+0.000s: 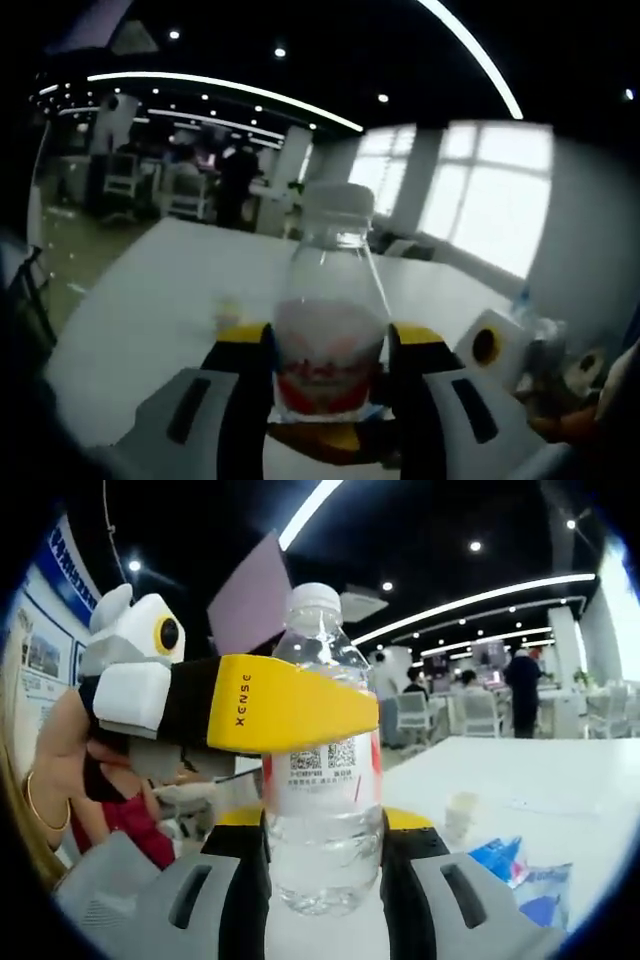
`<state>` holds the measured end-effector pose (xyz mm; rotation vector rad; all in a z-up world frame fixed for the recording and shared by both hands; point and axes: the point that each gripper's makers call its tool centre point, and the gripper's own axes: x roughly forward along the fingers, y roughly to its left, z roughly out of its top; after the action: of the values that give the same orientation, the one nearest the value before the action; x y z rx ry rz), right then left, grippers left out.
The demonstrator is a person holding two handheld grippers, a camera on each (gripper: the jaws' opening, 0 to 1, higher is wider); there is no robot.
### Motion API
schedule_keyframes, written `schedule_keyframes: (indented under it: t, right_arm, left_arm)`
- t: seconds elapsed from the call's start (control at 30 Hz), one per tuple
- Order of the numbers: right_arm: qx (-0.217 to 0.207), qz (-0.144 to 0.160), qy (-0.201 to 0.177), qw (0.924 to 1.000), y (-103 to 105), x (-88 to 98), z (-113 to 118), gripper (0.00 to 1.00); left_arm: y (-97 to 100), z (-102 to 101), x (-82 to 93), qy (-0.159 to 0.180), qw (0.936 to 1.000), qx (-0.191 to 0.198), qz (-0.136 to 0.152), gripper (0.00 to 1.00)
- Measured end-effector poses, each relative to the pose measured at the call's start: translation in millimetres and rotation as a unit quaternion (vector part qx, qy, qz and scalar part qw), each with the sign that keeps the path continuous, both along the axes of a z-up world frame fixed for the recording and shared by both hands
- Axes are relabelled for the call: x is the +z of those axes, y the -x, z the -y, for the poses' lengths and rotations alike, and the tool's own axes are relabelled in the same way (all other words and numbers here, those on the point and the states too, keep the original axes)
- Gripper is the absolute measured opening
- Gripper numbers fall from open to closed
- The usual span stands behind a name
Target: Arrange the tabletop items into an orderly group along one side of the table until the central work area is clear of visible clutter.
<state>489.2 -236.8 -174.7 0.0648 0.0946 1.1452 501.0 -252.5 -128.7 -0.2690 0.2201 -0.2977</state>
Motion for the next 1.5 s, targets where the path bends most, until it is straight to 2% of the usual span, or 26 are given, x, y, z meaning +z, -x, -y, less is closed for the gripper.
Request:
schedule_keyframes:
  t: [0.23,0.43,0.57,0.73,0.83,0.93,1.17,1.3,1.5]
  right_arm:
    - [-0.001,-0.003,0.000,1.0000,0,-1.2,0,0.42]
    - [0.000,-0.006,-0.009,0.9999,0,-0.2,-3,0.43]
    - [-0.005,0.003,-0.008,1.0000,-1,2.6,-3,0.44]
    - [-0.009,0.001,-0.008,0.9999,-3,2.5,-2,0.45]
    - [-0.020,0.017,-0.004,0.9996,-5,5.0,-1,0.55]
    - [-0.019,0.006,-0.010,0.9997,-6,4.7,-1,0.75]
    - [-0.021,-0.019,0.000,0.9996,-11,-6.7,0,0.92]
    - [-0.029,-0.018,0.014,0.9993,-15,-11.6,3,1.00]
    - [-0.034,-0.025,0.026,0.9987,-21,-19.3,8,1.00]
  left_arm:
    - [-0.9,-3,-1.8,-0.014,0.9999,0.010,0.002,0.39]
    - [0.2,-5,-0.1,-0.031,0.9992,0.021,0.015,0.37]
    - [0.7,-6,3.7,-0.026,0.9987,0.024,0.036,0.36]
    - [-0.7,-6,4.8,-0.024,0.9985,0.027,0.041,0.36]
    - [-2.1,-7,2.8,-0.027,0.9984,0.029,0.039,0.36]
    - [-4.8,-13,2.7,-0.033,0.9978,0.039,0.043,0.36]
    - [-18.6,-32,9.2,-0.042,0.9965,0.054,0.050,0.36]
    - [-26.1,-43,15.0,-0.055,0.9947,0.063,0.059,0.36]
    - [-38.2,-59,23.4,-0.059,0.9929,0.077,0.069,0.36]
